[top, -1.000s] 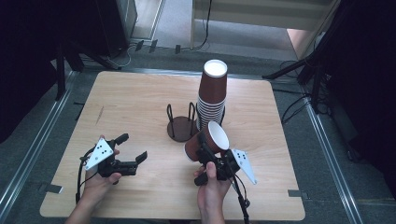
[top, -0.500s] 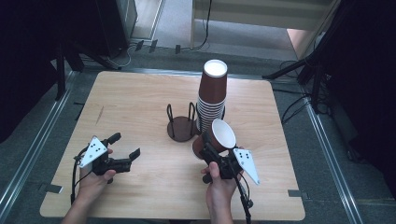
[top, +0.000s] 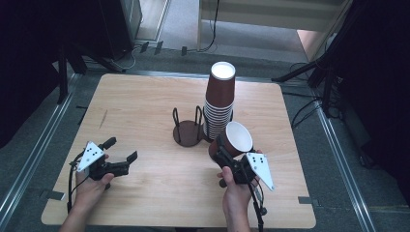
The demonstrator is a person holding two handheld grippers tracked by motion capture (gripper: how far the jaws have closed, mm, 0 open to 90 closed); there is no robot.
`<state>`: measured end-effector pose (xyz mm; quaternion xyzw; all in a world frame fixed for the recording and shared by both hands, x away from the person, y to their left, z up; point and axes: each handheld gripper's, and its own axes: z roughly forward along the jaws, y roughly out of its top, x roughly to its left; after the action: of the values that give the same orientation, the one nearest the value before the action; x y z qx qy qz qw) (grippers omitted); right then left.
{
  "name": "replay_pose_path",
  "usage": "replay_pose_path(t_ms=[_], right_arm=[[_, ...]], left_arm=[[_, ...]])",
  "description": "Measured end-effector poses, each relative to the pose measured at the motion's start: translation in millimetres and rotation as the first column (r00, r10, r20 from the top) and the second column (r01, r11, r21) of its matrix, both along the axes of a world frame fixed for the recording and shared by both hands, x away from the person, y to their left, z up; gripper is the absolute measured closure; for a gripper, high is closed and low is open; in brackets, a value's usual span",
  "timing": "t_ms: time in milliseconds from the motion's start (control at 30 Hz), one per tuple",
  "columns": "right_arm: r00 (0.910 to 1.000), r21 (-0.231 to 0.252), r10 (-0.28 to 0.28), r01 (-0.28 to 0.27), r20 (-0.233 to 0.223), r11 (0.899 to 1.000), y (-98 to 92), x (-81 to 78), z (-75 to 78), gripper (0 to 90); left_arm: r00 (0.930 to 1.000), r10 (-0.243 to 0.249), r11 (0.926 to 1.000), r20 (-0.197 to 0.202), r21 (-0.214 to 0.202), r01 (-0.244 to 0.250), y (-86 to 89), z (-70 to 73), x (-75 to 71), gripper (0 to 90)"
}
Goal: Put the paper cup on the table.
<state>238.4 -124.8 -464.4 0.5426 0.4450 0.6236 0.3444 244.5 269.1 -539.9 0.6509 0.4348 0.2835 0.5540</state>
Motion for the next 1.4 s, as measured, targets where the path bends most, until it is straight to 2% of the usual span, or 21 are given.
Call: replay_pose_path(t_ms=[233,367,433,667,800,867,1000,1167,1200,1333,1367,1400], right_arm=[[0.9997,-0.047,-0.022,0.023,0.013,0.999,-9.0,4.8,1.6,9.5],[0.9990,-0.056,-0.042,0.043,0.016,0.998,-16.5,7.7,2.6,9.6],[0.9984,-0.069,-0.054,0.055,0.019,0.996,-19.8,9.1,2.7,9.6],[0.9956,-0.113,-0.091,0.093,0.021,0.989,-30.9,15.8,3.4,9.5],[0.9936,-0.132,-0.109,0.112,0.028,0.985,-37.3,20.9,5.5,9.4],[0.9925,-0.146,-0.117,0.121,0.034,0.982,-40.0,23.9,6.7,9.4],[0.9888,-0.181,-0.142,0.148,0.046,0.972,-44.2,30.4,8.4,9.4],[0.9830,-0.256,-0.176,0.183,0.054,0.949,-48.4,40.5,6.8,9.1],[0.9803,-0.273,-0.191,0.198,0.050,0.942,-50.0,43.8,5.8,9.0],[0.9774,-0.276,-0.206,0.211,0.049,0.938,-54.6,50.8,3.2,9.0],[0.9754,-0.298,-0.213,0.220,0.055,0.929,-56.4,53.8,1.9,9.0],[0.9754,-0.305,-0.213,0.220,0.057,0.927,-57.4,55.2,1.2,9.0]], left_arm=[[0.9994,0.034,0.9994,-0.008,0.003,-0.034,7.9,-3.4,-0.8,3.4],[0.9979,0.063,0.9974,-0.017,0.035,-0.063,14.0,-7.5,-1.8,3.4],[0.9961,0.087,0.9957,-0.016,0.034,-0.086,17.1,-9.5,-2.4,3.4],[0.9914,0.130,0.9914,-0.019,0.023,-0.129,25.3,-10.9,-4.2,3.4],[0.9883,0.150,0.9884,-0.029,-0.022,-0.150,30.3,-11.4,-5.5,3.4],[0.9878,0.153,0.9878,-0.028,-0.024,-0.154,30.4,-11.5,-5.7,3.4],[0.9878,0.152,0.9881,-0.032,-0.015,-0.153,30.1,-11.4,-5.6,3.4],[0.9841,0.168,0.9849,-0.057,-0.031,-0.170,31.6,-11.3,-4.7,3.4],[0.9840,0.169,0.9849,-0.056,-0.029,-0.171,31.4,-11.3,-4.7,3.4],[0.9848,0.165,0.9859,-0.056,-0.019,-0.166,30.0,-11.2,-5.2,3.4],[0.9849,0.164,0.9861,-0.056,-0.019,-0.165,30.1,-11.2,-5.4,3.4],[0.9849,0.164,0.9861,-0.056,-0.018,-0.165,30.3,-11.1,-5.6,3.4]])
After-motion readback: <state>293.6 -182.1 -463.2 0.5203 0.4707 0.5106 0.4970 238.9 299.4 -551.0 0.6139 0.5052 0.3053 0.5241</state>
